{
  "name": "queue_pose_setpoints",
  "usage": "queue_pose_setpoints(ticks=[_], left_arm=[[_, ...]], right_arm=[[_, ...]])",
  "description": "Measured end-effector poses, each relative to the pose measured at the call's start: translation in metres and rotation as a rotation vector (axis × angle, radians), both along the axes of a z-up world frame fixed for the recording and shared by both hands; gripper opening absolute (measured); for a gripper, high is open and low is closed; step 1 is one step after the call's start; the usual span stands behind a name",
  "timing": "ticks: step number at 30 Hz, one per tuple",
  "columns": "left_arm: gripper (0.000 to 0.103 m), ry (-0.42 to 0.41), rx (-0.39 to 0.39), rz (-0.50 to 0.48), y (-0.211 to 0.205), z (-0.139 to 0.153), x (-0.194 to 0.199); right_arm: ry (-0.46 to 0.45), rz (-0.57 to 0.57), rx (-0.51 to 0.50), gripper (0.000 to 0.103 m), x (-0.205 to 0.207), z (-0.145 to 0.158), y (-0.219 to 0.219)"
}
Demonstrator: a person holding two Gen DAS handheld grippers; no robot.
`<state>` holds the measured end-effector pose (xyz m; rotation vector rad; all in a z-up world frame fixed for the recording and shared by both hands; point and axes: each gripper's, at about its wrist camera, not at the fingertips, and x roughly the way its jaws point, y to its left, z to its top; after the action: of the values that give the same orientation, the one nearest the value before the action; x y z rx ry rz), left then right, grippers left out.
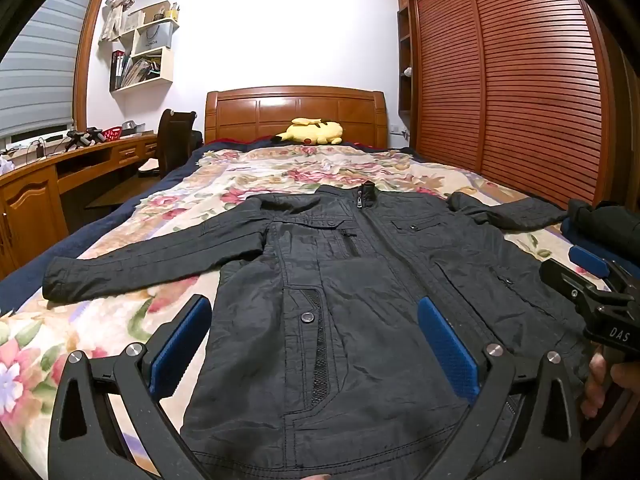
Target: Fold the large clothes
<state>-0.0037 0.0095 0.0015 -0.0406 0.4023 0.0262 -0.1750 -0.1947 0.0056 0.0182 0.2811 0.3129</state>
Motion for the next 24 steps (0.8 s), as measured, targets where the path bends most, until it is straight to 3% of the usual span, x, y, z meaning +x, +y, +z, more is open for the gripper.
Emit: queue_pose_setpoints(ticks=[24], left_arm=[[0.103,0.0,0.002,-0.001,-0.0001,-0.0001,-0.0002]], right_arm=[[0.011,0.0,-0.006,0.103,0.0015,-0.0003,0.0003]])
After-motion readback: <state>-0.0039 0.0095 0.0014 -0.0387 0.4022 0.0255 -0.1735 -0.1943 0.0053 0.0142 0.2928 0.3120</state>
